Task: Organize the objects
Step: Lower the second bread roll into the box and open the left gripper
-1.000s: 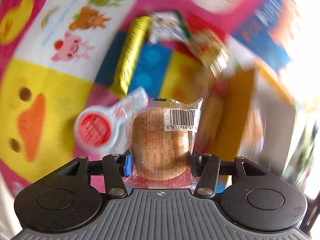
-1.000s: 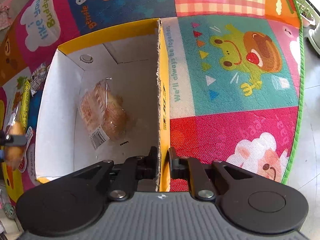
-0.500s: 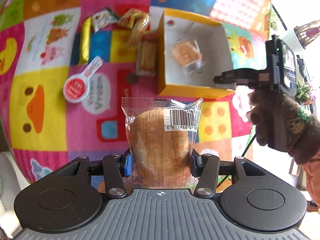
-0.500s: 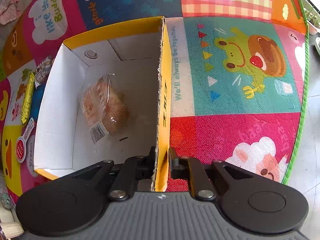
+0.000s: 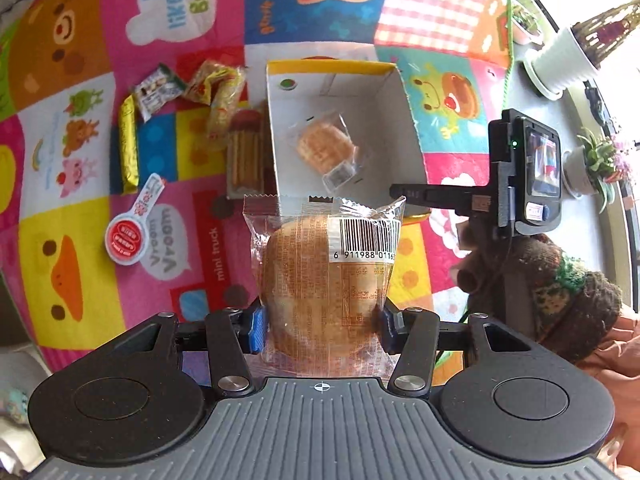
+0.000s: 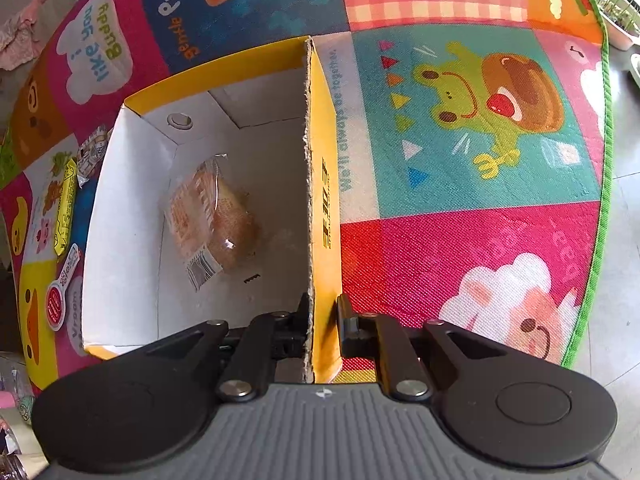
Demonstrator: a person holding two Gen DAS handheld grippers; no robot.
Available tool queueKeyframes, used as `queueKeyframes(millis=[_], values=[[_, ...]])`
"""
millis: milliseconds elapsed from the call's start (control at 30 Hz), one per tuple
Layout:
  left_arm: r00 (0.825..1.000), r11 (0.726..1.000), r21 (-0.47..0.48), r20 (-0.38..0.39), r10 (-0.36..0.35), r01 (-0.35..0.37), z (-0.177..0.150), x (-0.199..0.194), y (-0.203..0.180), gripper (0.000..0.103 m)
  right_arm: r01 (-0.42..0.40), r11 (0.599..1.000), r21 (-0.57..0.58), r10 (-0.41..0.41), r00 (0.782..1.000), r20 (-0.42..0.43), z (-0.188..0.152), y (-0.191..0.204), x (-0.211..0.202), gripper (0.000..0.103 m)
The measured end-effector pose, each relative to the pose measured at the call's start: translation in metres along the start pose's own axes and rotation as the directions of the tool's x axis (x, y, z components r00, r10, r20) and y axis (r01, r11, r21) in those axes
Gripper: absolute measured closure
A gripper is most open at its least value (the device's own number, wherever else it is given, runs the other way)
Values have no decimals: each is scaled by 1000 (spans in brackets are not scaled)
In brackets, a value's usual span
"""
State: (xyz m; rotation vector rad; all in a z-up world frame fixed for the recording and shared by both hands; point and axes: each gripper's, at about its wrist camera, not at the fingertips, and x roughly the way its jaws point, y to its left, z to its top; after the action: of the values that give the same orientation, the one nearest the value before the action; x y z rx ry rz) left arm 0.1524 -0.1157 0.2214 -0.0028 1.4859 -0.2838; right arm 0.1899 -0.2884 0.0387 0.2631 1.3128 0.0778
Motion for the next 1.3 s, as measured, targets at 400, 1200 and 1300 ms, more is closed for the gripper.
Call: queueKeyframes(millis=[400,1200,1300], values=[[993,995,81,106,45,-54,43,-20,-28,47,-7,998,62,6,1000,15,-3,-12,-3,92],[964,997,-19,258,-70,78,56,-22,-26,46,-2,997,75,0,1000,21,-8,-10,-4,91],[965,997,-26,253,-69,78,54,-19,-24,45,-1,997,75,-1,1000,22,-8,-9,-4,91]])
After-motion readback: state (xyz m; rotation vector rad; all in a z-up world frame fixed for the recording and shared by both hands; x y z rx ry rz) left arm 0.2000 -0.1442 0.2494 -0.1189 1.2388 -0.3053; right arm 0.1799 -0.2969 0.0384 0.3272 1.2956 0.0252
